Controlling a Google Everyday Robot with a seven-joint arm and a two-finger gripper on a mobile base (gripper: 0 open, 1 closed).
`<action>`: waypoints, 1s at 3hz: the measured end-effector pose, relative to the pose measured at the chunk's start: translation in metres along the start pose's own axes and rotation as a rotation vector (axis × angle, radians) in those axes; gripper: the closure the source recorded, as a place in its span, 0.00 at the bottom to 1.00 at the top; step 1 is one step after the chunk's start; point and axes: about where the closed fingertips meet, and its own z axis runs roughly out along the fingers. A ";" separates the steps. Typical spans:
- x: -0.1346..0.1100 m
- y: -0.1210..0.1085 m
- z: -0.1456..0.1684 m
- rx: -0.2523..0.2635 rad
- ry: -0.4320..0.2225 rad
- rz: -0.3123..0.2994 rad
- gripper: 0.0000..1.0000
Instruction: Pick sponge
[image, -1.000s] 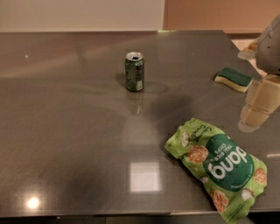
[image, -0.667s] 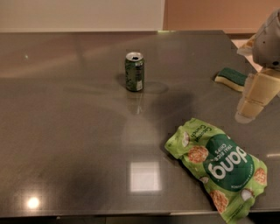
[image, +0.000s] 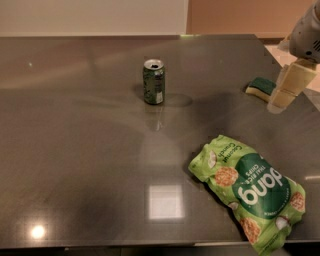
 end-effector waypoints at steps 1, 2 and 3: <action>0.014 -0.037 0.015 0.002 -0.021 0.072 0.00; 0.029 -0.064 0.035 -0.007 -0.026 0.143 0.00; 0.039 -0.085 0.056 -0.012 -0.019 0.191 0.00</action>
Offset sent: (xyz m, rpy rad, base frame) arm 0.0890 -0.0767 -0.0363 0.1062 0.0507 -0.2033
